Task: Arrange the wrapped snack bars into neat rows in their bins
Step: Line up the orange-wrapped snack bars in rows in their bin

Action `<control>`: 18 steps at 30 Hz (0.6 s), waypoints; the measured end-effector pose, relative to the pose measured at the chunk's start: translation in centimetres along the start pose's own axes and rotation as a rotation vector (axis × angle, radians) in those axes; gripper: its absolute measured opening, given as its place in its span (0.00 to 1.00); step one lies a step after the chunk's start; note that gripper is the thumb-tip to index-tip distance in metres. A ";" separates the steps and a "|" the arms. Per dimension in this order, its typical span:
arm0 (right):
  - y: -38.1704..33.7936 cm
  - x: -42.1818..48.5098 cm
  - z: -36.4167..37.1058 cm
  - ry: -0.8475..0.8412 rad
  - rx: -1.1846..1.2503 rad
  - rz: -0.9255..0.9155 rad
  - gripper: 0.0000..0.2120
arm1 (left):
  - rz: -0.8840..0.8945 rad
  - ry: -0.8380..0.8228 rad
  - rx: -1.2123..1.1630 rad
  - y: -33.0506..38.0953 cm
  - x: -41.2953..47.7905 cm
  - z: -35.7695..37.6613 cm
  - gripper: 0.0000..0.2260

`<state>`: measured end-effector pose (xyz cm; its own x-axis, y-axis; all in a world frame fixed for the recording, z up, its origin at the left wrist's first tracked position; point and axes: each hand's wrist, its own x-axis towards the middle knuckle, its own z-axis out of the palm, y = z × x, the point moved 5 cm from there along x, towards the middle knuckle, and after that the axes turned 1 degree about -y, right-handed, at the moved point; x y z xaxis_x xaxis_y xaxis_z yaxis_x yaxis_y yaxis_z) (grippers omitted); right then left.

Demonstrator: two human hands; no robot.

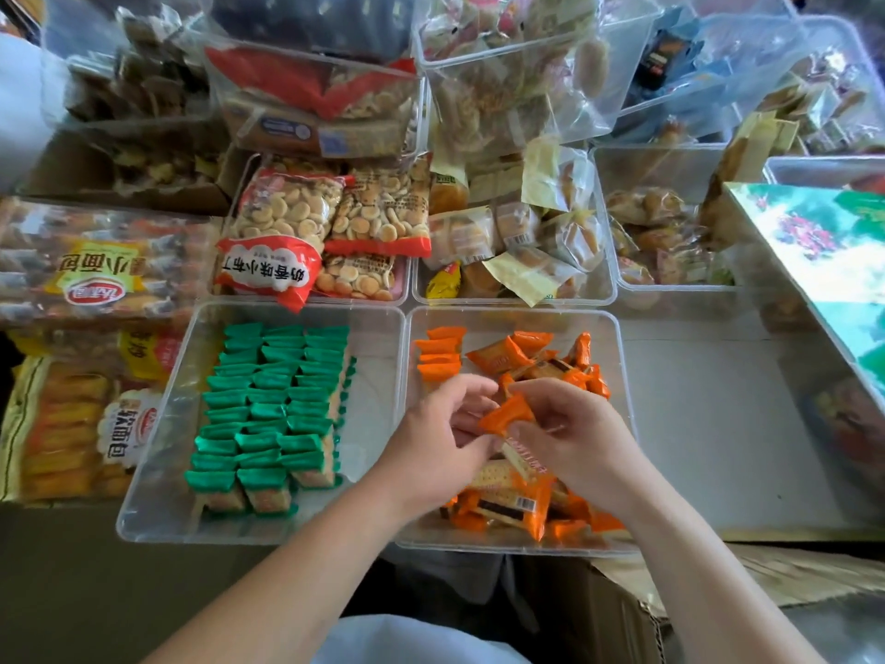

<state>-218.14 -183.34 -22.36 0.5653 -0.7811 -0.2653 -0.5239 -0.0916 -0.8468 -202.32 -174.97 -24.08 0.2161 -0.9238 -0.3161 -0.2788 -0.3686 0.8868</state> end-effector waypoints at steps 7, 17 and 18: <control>4.0 -2.3 -3.4 0.354 0.289 0.217 0.11 | -0.058 -0.286 0.692 -3.2 1.7 5.6 0.18; 5.0 -3.6 -4.2 0.394 0.468 0.303 0.11 | -0.072 0.010 0.236 -2.0 0.4 1.9 0.04; 4.9 -3.6 -4.1 0.390 0.456 0.302 0.11 | -0.079 0.042 0.120 -1.8 0.0 1.1 0.02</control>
<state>-225.37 -183.47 -23.70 0.1198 -0.9053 -0.4075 -0.2528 0.3691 -0.8943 -202.86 -174.38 -26.05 0.2801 -0.8874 -0.3663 -0.3687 -0.4517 0.8125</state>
